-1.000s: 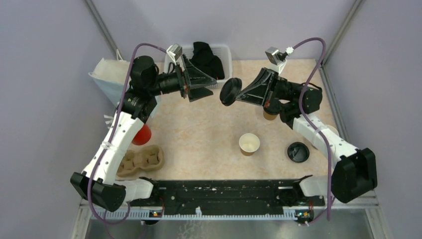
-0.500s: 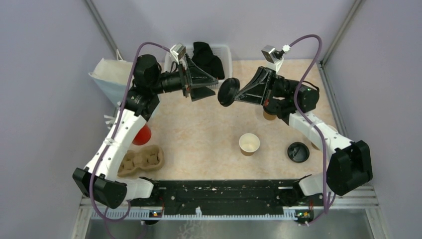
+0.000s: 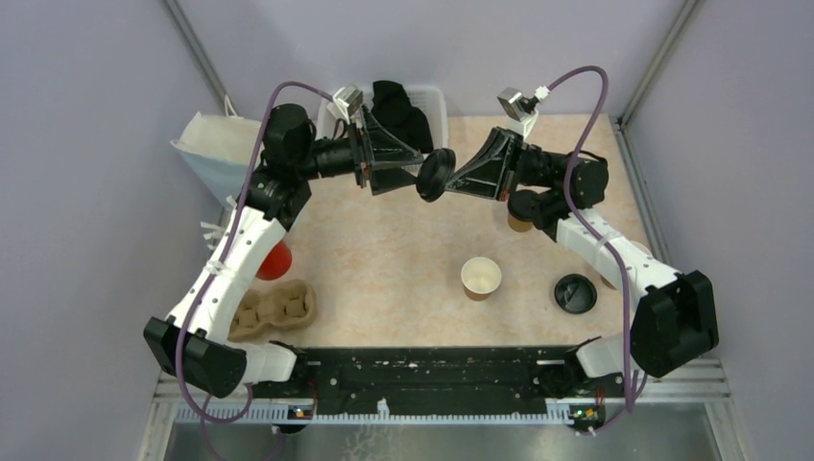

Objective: Pack the takeout coffee

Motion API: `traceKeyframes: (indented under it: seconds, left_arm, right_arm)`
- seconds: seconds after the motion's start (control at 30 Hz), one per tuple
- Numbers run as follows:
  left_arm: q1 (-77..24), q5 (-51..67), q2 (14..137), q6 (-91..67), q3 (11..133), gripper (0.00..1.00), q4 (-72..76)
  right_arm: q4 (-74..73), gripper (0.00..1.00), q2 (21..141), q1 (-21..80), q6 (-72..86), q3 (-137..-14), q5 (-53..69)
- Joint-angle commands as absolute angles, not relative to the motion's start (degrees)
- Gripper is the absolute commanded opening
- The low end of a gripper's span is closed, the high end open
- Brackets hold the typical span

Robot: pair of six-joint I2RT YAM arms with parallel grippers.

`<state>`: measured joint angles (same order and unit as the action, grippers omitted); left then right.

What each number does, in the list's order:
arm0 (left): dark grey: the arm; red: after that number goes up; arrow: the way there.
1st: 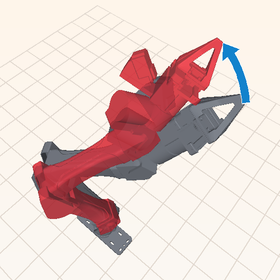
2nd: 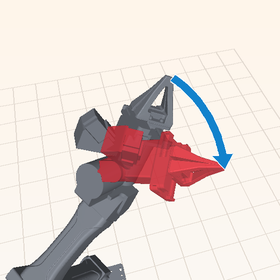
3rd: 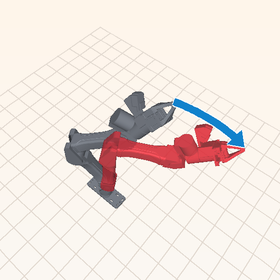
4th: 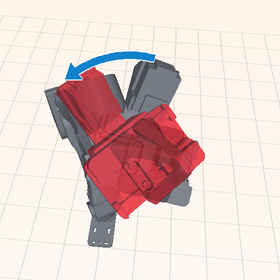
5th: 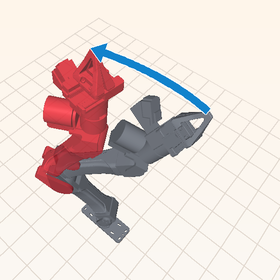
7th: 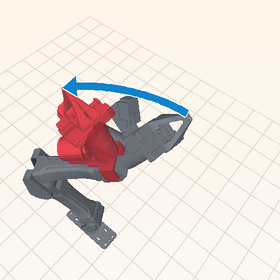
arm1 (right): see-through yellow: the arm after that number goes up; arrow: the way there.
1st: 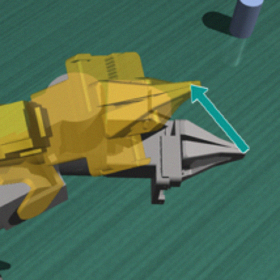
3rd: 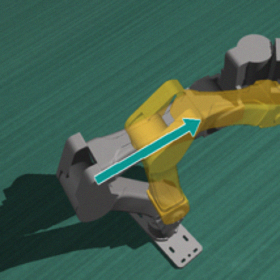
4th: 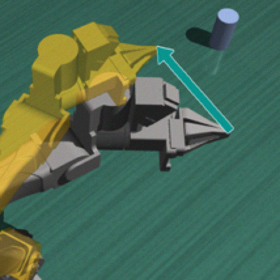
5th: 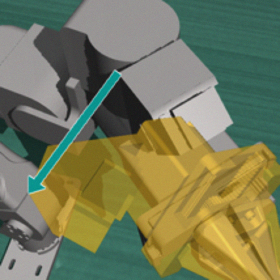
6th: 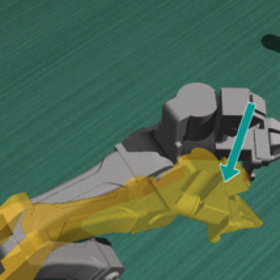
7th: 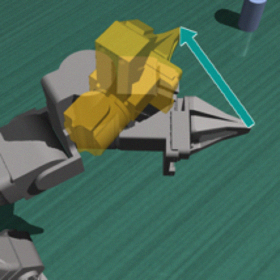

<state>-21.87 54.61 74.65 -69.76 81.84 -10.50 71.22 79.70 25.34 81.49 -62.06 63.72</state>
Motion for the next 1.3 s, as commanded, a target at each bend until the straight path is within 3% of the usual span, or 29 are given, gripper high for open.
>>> traceKeyframes:
  seconds: [0.0,0.2,0.53,0.87,1.27]
  left_arm:
    - [-22.1,56.2,74.3,-71.3,83.6,0.89,-8.6]
    - [-22.1,56.7,74.6,-71.6,83.6,0.87,-7.9]
    - [-22.1,57.5,75.3,-71.0,84.6,0.97,-9.8]
    - [-22.3,57.6,76.3,-68.2,87.6,0.93,-13.9]
    - [-22.9,55.3,79.6,-58.5,94.2,0.98,-26.1]
  right_arm:
    - [70.1,0.0,78.9,25.6,77.4,-63.2,63.5]
    - [70.3,0.0,79.3,25.7,77.5,-63.4,63.4]
    - [69.7,0.0,80.3,26.6,77.0,-63.5,63.4]
    - [59.3,0.0,78.7,27.2,69.1,-63.5,63.4]
    - [49.7,0.0,77.5,27.6,62.9,-65.2,63.0]
